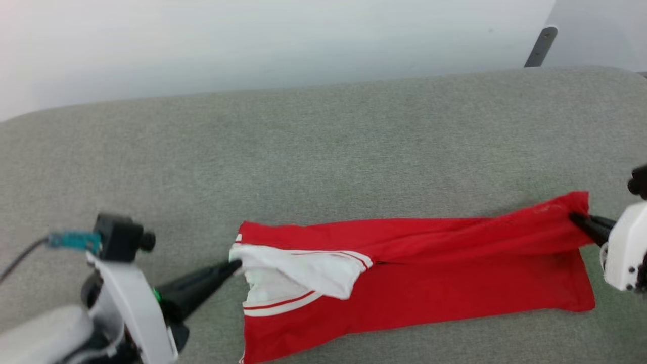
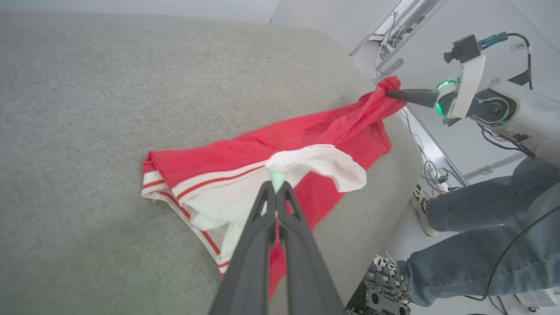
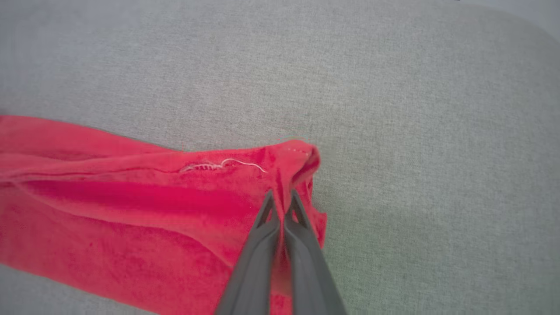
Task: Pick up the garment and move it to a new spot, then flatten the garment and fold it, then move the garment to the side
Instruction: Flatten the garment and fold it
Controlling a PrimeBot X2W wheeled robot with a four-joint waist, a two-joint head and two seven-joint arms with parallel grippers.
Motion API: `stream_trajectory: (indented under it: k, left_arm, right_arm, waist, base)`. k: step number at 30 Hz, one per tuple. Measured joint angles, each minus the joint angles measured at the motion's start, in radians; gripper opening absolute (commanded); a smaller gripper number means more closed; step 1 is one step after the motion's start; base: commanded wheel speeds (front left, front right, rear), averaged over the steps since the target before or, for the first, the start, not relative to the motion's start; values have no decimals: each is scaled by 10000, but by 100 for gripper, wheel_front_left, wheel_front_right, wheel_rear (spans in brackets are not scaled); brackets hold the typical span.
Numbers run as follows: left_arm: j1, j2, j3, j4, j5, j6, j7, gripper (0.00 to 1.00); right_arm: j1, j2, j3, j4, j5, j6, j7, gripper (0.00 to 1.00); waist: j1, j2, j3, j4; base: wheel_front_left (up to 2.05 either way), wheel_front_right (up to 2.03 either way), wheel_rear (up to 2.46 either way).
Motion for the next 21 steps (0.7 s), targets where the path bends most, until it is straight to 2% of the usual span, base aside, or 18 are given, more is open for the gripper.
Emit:
stream_trajectory:
  k: [4,7,11,17,20,21]
  left_arm:
    - [675,134,-67,-439,-188,150,-669,0]
    - [1081,27,-247,-487,-71,282,-794,0]
    - [1403,-642,-349,-105,-123,278,-991,0]
    - [1610,-1737,-458,1367,-73,192,-1127,0]
    - [1628,-2113,-474,1977,-59,125,-1147,0]
    - [1629,-2199,-474,2142,-58,104,-1177,6]
  right_arm:
    - [533,-174,-284,-284,2,0,-293,0]
    - [919,-236,-453,-301,8,0,-393,0]
    - [1224,-36,-602,-136,-82,0,-573,0]
    - [1413,525,-811,683,-263,0,-1047,0]
    - [1412,727,-876,982,-341,0,-1254,0]
    - [1409,777,-882,1034,-357,0,-1298,0]
  waist:
    - [0,0,55,86]
    - [0,0,128,93]
    - [0,0,252,133]
    - [0,0,455,183]
    - [0,0,512,199]
    - [0,0,526,199]
  base:
    - [0,0,0]
    - [0,0,0]
    - [0,0,0]
    - [0,0,0]
    - [0,0,0]
    - [0,0,0]
